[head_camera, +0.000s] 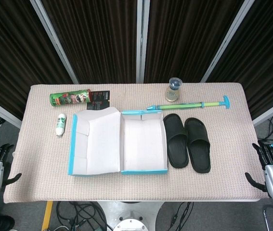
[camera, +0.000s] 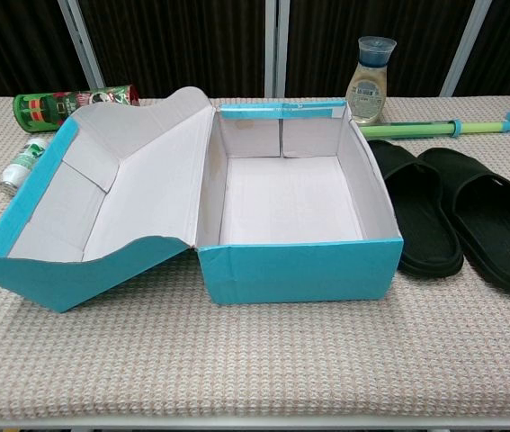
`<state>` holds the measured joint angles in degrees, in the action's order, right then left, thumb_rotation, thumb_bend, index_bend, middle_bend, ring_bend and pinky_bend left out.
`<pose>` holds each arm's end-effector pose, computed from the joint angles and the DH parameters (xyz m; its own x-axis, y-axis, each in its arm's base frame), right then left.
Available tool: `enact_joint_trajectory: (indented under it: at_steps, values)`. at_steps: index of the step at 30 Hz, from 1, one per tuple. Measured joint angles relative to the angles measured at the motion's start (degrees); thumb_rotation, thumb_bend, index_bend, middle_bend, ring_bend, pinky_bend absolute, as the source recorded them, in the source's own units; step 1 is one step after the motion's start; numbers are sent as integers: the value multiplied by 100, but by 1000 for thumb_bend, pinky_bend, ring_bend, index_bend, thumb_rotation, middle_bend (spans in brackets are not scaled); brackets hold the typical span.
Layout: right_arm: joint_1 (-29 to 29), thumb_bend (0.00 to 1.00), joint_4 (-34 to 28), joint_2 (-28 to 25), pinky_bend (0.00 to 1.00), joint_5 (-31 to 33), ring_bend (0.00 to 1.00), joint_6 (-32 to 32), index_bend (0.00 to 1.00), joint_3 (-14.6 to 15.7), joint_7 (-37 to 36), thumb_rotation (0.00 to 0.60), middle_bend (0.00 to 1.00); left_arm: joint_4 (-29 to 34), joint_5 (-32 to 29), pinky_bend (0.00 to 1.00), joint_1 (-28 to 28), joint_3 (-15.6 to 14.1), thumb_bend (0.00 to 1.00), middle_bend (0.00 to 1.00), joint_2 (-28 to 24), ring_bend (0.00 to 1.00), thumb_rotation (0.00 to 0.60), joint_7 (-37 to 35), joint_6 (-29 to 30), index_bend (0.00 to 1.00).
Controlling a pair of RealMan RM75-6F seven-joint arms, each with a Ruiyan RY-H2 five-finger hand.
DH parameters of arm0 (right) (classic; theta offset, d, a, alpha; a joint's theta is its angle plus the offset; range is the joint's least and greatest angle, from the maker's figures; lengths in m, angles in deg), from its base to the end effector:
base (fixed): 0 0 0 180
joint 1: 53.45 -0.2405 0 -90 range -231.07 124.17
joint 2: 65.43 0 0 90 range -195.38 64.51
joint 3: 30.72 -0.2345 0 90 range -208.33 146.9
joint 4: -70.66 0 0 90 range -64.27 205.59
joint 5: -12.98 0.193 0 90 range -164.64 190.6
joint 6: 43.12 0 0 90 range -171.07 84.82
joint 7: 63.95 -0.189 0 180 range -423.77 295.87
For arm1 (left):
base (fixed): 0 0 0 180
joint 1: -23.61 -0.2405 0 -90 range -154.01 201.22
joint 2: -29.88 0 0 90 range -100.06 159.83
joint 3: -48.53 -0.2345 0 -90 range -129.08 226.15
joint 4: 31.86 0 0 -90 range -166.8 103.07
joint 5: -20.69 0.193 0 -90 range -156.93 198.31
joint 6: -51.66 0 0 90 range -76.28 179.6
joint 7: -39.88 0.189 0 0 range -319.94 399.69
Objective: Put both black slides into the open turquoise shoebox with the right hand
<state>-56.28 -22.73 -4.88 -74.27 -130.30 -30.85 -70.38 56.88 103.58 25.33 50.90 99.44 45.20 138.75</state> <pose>-0.2913 -0.2036 0.1784 0.3351 -0.0247 0.9419 -0.9421 0.0063 0.3353 -0.3076 0.2048 0.1502 0.4484 0.0071 0.8938 0.8894 0.0965 -0.4469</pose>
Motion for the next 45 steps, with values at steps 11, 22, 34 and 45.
enact_joint_trajectory:
  at_steps: [11,22,34,45]
  values:
    - [-249,159,-403,-102,57,-53,21,316,0,-123,579,600,61,-42,205,20,53,-76,28,120,-66,41,600,-243,-72,160]
    - [-1718,102,-1115,-60,794,1180,658,2159,0,-832,3111,600,156,-214,407,20,37,-162,28,120,-97,41,600,-577,-10,160]
    - [-3977,107,-428,1233,898,4413,713,3448,0,-1238,5545,600,152,-195,424,20,-2,-182,28,120,-129,41,600,-566,34,164]
    - [-5481,109,927,2581,899,6528,712,3615,0,-972,6743,600,121,-182,356,20,47,-185,28,120,-162,41,600,-628,-127,164]
